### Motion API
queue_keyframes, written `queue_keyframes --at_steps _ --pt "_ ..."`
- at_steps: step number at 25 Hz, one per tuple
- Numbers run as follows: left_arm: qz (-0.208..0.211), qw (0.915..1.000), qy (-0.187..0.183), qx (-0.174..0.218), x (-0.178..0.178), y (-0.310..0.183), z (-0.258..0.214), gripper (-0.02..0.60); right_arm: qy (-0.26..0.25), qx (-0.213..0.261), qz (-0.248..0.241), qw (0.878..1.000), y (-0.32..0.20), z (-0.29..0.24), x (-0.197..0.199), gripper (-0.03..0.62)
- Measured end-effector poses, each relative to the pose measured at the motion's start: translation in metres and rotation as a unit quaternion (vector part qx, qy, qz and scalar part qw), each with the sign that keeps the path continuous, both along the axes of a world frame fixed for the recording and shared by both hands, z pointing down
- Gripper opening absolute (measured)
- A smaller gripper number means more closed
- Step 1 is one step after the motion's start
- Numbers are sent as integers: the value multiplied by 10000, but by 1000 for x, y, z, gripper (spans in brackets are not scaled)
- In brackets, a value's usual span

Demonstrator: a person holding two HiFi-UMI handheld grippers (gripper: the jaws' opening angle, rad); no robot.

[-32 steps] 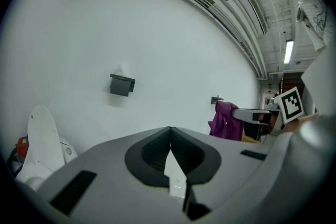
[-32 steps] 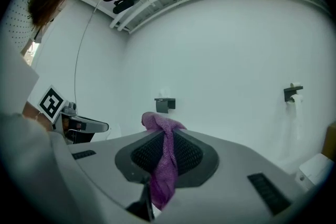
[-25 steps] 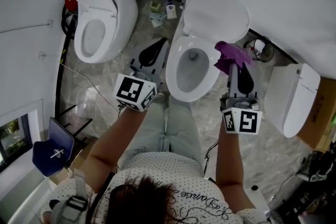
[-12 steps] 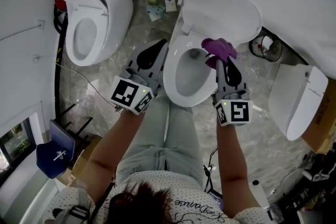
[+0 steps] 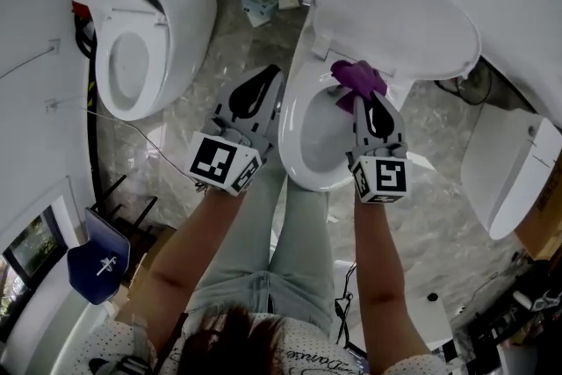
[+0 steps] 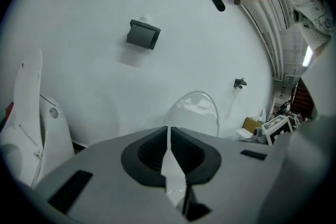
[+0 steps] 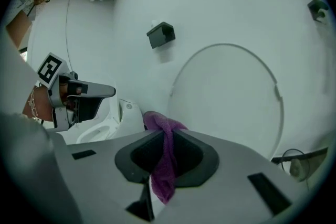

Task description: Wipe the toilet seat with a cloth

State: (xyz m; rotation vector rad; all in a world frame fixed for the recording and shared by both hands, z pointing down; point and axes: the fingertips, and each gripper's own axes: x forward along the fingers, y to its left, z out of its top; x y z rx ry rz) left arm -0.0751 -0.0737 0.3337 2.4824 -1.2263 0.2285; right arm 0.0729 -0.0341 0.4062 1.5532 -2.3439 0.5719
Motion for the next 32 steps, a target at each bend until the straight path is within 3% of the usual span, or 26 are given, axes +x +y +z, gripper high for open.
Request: queue_keyframes --at_steps 13,32 --pt "-11 9996 -148 -237 0 -26 82 45 107 -642 -308 9974 -21 122 -33 63" --pt "-113 9976 -321 -596 -15 -20 133 54 583 -1349 -516 9878 -35 240 -59 64"
